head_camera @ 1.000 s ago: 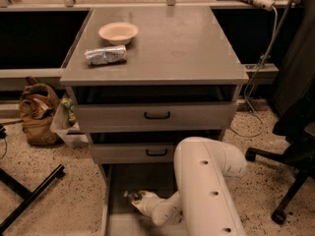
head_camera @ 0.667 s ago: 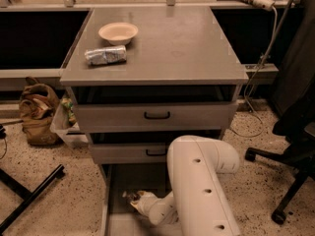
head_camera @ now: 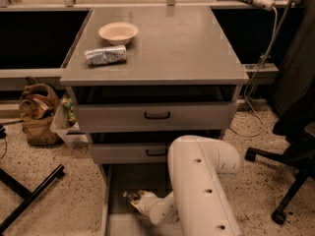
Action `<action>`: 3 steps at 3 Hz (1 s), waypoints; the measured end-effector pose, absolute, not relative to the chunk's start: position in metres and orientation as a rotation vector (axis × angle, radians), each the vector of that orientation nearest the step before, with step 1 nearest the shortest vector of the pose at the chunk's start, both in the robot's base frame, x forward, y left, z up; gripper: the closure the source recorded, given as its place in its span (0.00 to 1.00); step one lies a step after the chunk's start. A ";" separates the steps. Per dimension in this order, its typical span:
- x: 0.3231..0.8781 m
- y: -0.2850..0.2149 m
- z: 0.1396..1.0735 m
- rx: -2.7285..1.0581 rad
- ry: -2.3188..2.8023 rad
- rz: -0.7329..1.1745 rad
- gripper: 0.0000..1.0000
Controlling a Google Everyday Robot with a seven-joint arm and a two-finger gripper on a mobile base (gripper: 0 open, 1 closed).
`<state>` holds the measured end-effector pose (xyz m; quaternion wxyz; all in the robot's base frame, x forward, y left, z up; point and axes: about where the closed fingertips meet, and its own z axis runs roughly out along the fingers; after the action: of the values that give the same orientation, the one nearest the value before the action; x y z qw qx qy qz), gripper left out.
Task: Place water bottle into bottom drawer
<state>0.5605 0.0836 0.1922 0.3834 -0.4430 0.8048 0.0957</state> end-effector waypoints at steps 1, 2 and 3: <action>0.560 0.084 0.192 -1.129 2.052 0.244 0.57; 0.560 0.084 0.192 -1.129 2.052 0.244 0.36; 0.560 0.084 0.192 -1.129 2.052 0.244 0.11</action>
Offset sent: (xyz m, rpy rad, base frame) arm 0.0000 0.0000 0.0000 0.0000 0.0000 0.0000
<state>0.5605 0.0837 0.1922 0.3834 -0.4430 0.8048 0.0957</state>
